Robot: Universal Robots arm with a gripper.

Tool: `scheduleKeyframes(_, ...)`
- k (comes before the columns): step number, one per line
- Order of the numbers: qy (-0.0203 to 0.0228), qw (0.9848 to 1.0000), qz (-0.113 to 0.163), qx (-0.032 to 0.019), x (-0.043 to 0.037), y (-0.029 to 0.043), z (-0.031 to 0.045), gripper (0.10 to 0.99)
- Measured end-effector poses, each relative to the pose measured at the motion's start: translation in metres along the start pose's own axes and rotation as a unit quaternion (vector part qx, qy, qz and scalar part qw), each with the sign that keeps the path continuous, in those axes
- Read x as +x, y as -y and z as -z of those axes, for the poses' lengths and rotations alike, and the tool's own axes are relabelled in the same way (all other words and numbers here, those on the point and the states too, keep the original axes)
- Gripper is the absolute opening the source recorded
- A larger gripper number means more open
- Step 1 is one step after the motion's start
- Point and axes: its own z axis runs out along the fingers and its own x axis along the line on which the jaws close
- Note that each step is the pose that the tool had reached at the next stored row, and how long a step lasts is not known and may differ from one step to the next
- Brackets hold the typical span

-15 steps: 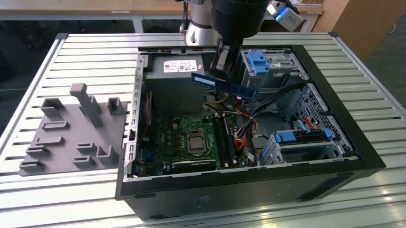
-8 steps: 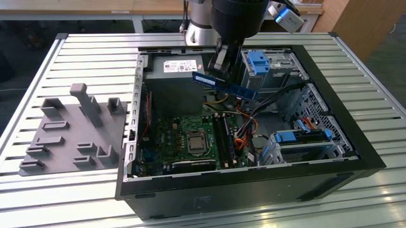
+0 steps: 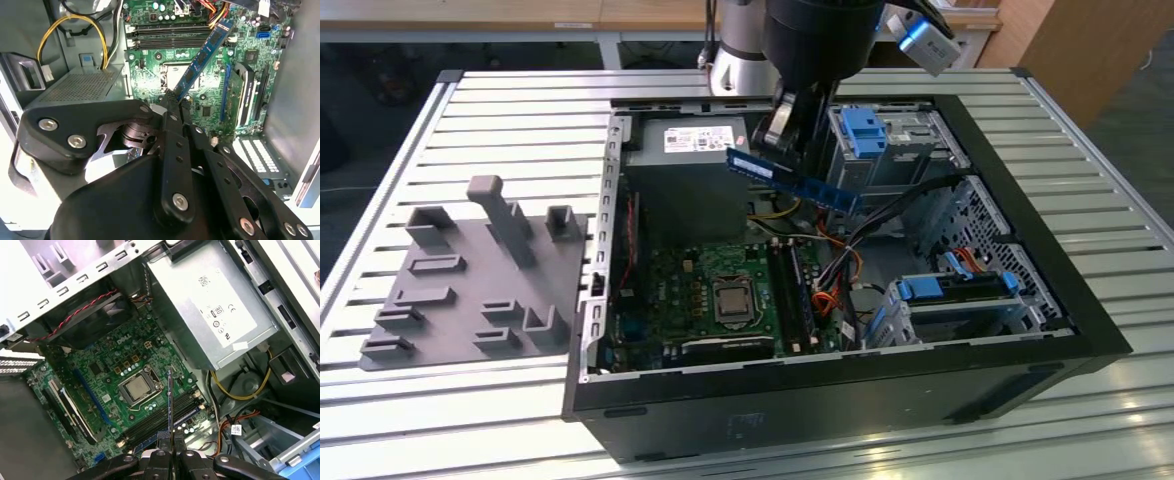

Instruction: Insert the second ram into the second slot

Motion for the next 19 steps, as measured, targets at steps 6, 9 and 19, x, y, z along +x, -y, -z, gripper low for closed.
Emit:
scheduleKeyframes(6, 0.0008, 0.9998, -0.022, 0.0003, 0.0, 0.0, -0.0001, 0.137)
scheduleKeyframes(9, 0.0013, 0.9994, -0.033, 0.0004, 0.0, 0.0, -0.0001, 0.137)
scheduleKeyframes(19, 0.0026, 0.9975, -0.07, 0.0009, 0.0, 0.0, -0.0002, 0.137)
